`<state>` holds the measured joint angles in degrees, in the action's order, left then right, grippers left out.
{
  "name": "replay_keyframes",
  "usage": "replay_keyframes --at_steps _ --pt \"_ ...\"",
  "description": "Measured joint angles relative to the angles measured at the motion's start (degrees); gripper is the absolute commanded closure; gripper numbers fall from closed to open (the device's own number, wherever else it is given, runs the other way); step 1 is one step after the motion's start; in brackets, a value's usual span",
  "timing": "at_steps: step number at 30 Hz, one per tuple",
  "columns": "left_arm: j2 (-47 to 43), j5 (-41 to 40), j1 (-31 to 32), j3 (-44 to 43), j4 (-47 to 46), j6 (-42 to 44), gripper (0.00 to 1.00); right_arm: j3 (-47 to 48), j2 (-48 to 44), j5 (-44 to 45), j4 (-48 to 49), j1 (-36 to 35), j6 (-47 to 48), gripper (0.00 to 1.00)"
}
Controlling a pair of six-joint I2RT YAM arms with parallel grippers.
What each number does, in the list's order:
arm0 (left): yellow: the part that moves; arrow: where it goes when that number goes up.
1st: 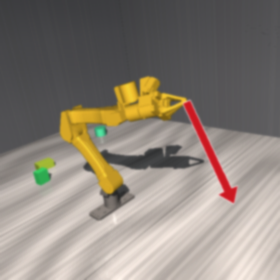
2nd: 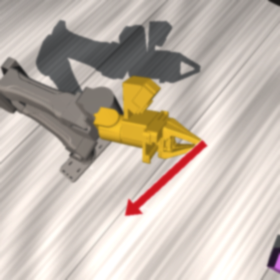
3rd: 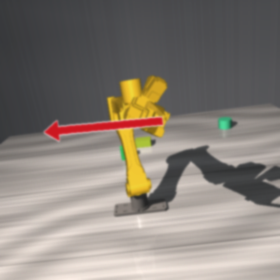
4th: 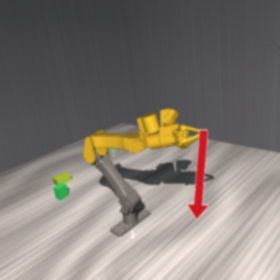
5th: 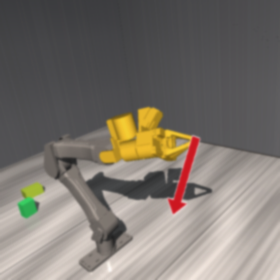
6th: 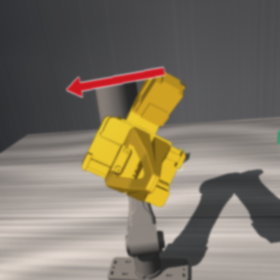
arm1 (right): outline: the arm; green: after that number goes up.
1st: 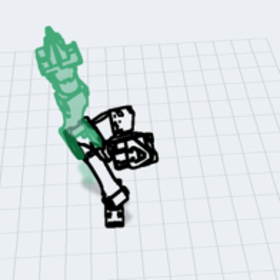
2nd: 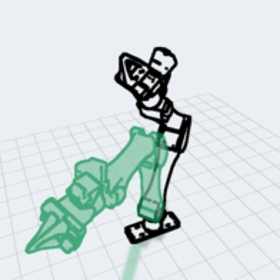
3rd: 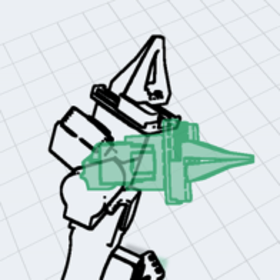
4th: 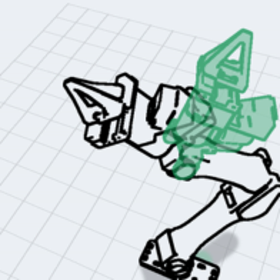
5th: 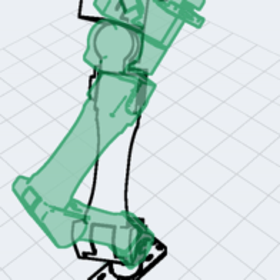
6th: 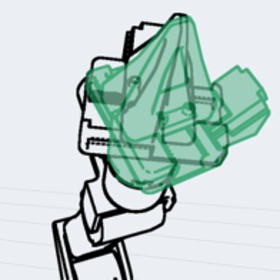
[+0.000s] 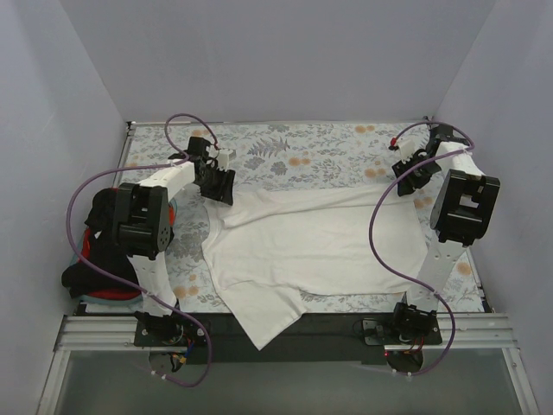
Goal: Fold and stack the t-shirts
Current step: Fold the tshirt
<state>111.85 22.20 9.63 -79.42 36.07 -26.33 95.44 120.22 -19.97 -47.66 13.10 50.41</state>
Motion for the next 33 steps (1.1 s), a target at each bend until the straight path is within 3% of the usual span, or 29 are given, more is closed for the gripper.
replay_keyframes --at_steps 5,9,12,14,17,23,27,33 --pt "0.66 -0.63 0.39 0.24 0.83 0.57 0.71 -0.44 0.00 0.15 -0.48 0.00 0.33 0.51" --pt "0.48 -0.22 0.63 0.28 0.87 0.87 0.73 -0.44 -0.02 0.15 -0.48 0.00 0.44 0.51" --pt "-0.87 0.42 0.66 0.76 0.94 0.85 0.86 -0.44 -0.02 0.15 -0.50 0.00 0.50 0.51" --pt "-2.12 0.90 0.72 1.20 1.20 1.11 1.00 -0.44 -0.02 0.15 -0.52 0.00 0.57 0.51" --pt "-4.09 1.62 0.79 1.86 1.49 2.08 1.00 -0.44 -0.13 0.15 -0.61 0.00 0.68 0.54" --pt "-8.90 4.48 1.42 4.28 3.52 4.57 1.00 -0.44 -0.63 0.39 -1.09 0.00 1.33 0.72" --pt "-11.19 6.36 1.86 5.99 4.59 6.45 1.00 -0.44 -0.83 0.63 -1.70 0.00 2.19 0.99" --pt "-12.72 8.55 2.01 7.52 6.64 8.59 1.00 -0.44 -0.90 1.05 -1.97 0.00 2.38 0.99"
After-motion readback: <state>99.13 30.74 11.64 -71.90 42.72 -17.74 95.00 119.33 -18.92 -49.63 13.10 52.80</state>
